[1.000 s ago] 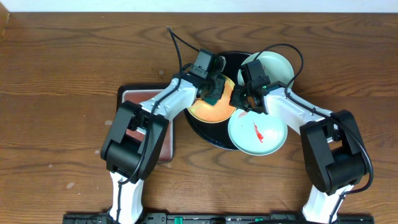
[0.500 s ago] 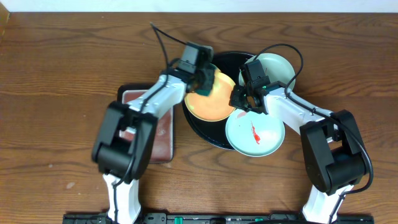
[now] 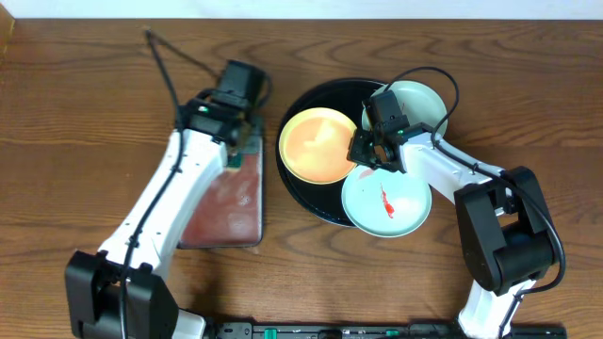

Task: Clean dirty plates on tray and stack at the side
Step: 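Return the sponge to the soapy tray with the left gripper, then lift and tilt the yellow plate upward with the right gripper, then carry the yellow plate right and set it on the table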

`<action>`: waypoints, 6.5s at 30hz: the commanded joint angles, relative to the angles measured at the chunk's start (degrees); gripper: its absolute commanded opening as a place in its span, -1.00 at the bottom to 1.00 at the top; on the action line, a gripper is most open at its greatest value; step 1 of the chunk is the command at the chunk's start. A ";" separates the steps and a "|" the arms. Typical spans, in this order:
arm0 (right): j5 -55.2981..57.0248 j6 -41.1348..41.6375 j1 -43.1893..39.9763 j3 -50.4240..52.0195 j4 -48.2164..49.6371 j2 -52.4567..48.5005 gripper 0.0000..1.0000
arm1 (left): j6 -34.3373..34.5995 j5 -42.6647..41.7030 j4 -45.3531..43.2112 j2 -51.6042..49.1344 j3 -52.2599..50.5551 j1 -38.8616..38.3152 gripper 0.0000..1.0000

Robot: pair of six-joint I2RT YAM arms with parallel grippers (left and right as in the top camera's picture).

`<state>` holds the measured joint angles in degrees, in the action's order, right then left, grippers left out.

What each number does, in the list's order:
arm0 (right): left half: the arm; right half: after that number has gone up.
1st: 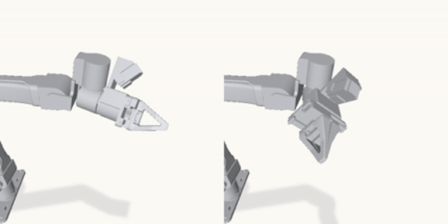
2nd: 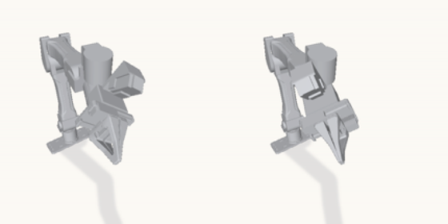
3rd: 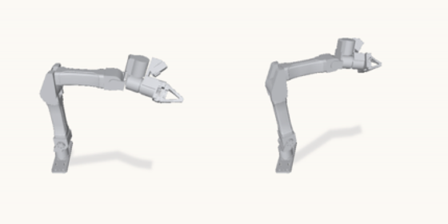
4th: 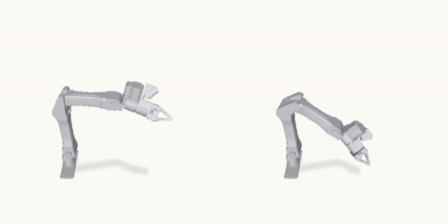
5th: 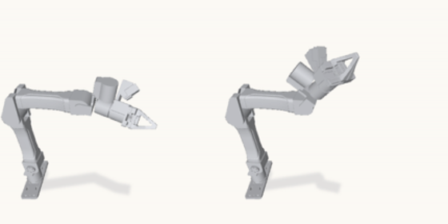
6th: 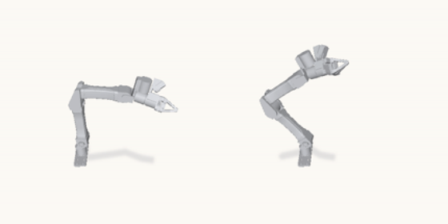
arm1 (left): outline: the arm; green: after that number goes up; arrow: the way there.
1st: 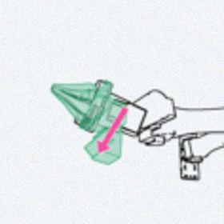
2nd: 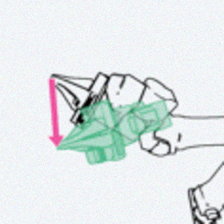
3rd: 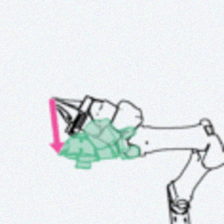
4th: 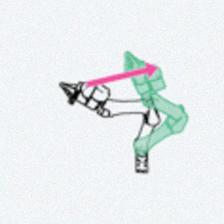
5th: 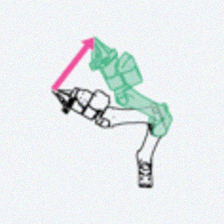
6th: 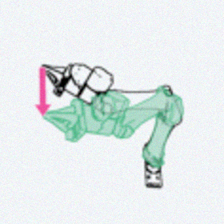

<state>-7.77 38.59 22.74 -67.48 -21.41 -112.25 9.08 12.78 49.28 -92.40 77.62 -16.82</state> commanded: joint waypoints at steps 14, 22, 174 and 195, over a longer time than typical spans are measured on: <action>-0.20 -1.40 0.87 0.42 -1.81 -1.31 -0.98 | 5.18 -10.88 -16.87 -0.09 -21.81 12.20 -0.78; -0.20 -1.42 0.87 0.42 -2.05 -1.31 -0.98 | 5.20 -10.91 -16.44 1.92 -21.44 12.20 0.29; 0.37 -11.13 -61.37 -9.79 -15.74 8.81 -0.98 | 4.98 -13.84 -10.56 28.41 -21.38 12.04 0.57; 2.82 -11.23 -56.02 -0.15 -1.97 7.96 -0.02 | 4.96 -13.84 -10.51 28.41 -21.38 12.02 0.57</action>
<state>-5.34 27.86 -33.30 -67.85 -23.27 -103.83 14.17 -1.17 38.74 -64.07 55.90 -4.75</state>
